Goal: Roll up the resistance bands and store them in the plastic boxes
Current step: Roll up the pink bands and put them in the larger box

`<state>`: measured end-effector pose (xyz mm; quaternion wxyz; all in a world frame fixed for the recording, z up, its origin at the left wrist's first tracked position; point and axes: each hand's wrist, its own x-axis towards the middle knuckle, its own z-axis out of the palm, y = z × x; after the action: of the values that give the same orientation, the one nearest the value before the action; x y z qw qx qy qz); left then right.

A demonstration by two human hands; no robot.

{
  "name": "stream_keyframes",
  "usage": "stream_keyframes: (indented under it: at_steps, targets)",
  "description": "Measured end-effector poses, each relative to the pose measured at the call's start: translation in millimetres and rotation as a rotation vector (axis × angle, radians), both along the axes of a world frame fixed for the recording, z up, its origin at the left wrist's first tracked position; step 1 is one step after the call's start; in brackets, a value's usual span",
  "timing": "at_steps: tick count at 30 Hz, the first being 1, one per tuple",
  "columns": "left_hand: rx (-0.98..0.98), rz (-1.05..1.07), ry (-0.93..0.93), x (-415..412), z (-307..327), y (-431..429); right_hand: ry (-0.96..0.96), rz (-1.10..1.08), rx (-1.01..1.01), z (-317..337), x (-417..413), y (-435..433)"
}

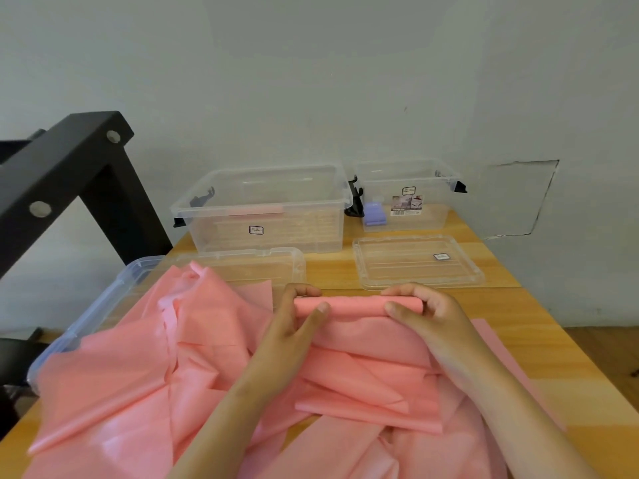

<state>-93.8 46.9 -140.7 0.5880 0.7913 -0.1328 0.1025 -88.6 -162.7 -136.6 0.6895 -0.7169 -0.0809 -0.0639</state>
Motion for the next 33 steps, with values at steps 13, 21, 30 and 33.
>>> stream_keyframes:
  at_steps: [13, 21, 30, 33]
  targets:
    - [-0.094, -0.109, 0.043, 6, 4, 6, -0.089, 0.046, 0.025, 8, -5, -3]
    - [-0.278, -0.099, 0.071, 9, 3, 10, 0.032, 0.053, -0.019, 8, -4, -4]
    - [-0.190, -0.160, 0.053, 7, 3, 7, -0.063, 0.029, 0.084, 13, -8, -5]
    - [-0.158, -0.158, 0.033, 7, 2, 7, -0.076, 0.035, 0.051, 13, -7, -6]
